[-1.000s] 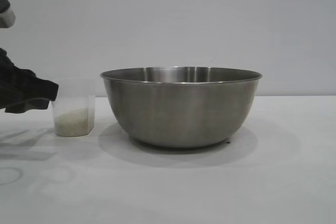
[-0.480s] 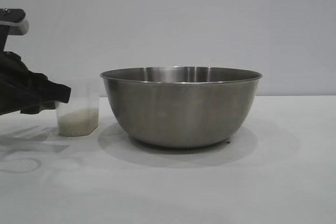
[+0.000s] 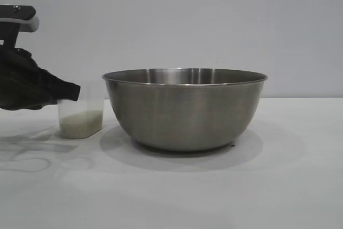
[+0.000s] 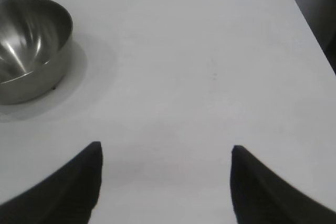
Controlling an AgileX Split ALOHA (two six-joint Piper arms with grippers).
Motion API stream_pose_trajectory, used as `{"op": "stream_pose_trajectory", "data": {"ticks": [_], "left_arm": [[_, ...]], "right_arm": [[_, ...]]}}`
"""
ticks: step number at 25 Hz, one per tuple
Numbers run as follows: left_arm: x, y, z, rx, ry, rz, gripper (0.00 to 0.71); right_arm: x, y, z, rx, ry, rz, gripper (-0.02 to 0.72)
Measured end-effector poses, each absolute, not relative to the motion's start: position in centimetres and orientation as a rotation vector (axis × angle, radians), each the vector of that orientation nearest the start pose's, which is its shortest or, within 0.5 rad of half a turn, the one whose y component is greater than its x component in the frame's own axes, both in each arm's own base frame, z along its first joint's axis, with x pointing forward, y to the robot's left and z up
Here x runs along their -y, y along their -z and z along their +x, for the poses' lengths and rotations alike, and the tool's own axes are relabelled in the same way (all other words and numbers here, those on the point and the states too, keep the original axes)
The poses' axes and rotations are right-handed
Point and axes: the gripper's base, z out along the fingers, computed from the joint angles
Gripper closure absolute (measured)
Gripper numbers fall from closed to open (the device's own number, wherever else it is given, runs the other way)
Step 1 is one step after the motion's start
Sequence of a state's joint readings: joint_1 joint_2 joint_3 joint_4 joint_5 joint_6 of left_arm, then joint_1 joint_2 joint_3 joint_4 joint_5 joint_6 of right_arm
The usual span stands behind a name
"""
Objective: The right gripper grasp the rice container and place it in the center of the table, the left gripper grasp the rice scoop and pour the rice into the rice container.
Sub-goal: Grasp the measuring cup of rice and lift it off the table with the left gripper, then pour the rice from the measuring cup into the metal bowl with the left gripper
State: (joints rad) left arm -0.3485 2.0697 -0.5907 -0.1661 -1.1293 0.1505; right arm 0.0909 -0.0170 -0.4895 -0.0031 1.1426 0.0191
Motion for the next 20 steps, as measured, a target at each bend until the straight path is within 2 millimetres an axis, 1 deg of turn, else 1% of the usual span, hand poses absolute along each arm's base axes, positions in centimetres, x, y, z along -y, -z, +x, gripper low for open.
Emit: {"op": "stream_pose_trajectory", "data": {"ticks": [2, 6, 8, 11, 16, 20], "left_arm": [[9.7, -10.0, 30.9, -1.764, 0.011, 0.315, 0.710], [9.8, -13.9, 30.9, -1.626, -0.062, 0.394, 0.710], [10.2, -15.9, 30.9, -1.539, -0.069, 0.459, 0.710], [11.5, -18.4, 31.5, -1.391, -0.071, 0.589, 0.710], [13.4, -20.7, 32.6, -1.193, -0.103, 0.773, 0.710], [14.6, -21.2, 33.1, -1.062, -0.156, 0.920, 0.710]], "right_arm": [[0.1, -26.8, -1.0, -2.119, -0.062, -0.076, 0.261], [0.1, -26.8, -1.0, -2.119, -0.062, -0.076, 0.261], [0.1, -26.8, -1.0, -2.119, -0.062, -0.076, 0.261], [0.1, -26.8, -1.0, -2.119, -0.062, -0.076, 0.261], [0.1, -26.8, -1.0, -2.119, -0.062, -0.076, 0.261], [0.1, -26.8, -1.0, -2.119, -0.062, -0.076, 0.261]]}}
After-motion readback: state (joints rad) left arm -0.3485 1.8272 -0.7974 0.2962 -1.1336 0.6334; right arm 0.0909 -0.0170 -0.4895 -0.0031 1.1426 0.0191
